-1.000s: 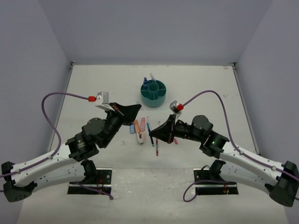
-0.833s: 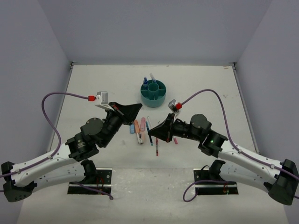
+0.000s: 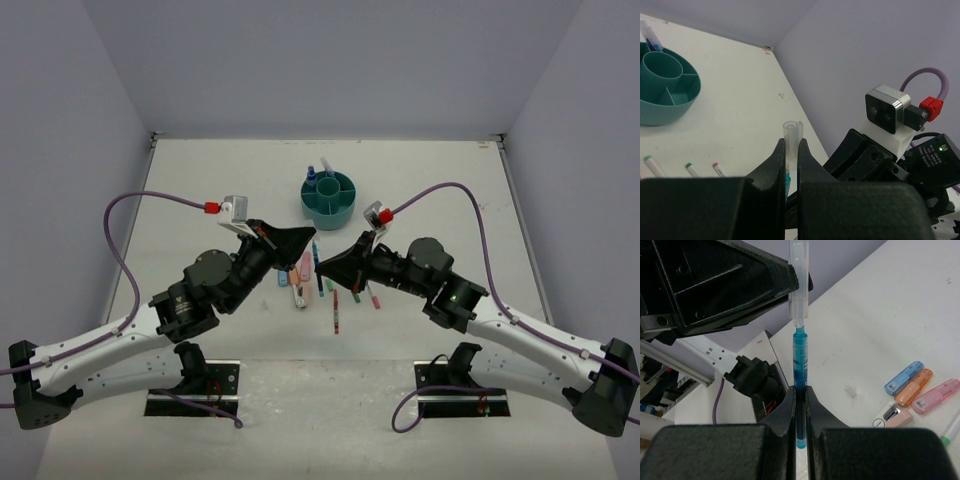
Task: Sort the stationery into containers
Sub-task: Close the pen cap on the pen.
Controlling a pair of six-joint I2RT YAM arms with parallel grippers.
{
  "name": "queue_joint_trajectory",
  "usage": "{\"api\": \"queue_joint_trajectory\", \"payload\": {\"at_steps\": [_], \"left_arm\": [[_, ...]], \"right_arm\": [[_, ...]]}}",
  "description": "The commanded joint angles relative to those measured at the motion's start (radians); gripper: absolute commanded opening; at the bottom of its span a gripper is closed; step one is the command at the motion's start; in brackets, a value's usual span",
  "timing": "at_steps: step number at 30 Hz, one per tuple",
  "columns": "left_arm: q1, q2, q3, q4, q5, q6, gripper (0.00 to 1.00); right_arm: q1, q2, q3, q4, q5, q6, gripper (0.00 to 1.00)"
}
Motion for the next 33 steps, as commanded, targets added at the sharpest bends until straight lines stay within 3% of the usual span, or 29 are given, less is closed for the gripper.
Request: {"api": "queue_joint_trajectory", "payload": {"at_steps": [1, 17, 33], "left_arm": [[0.002, -0.002, 0.008, 0.030, 0.015, 0.031, 0.00], [0.002, 0.056, 0.056, -0.020, 0.026, 0.114, 0.00], [0.002, 0.076, 0.065, -0.031, 0.089, 0.145, 0.00]], "right_arm": [[0.007, -0.006, 0.051, 0.003, 0.052, -0.016, 0.00], [0.005, -0.013, 0.115, -0.061, 0.064, -0.054, 0.00], [-0.001, -0.017, 0.183, -0.100, 0.235, -0.015, 0.00]]}}
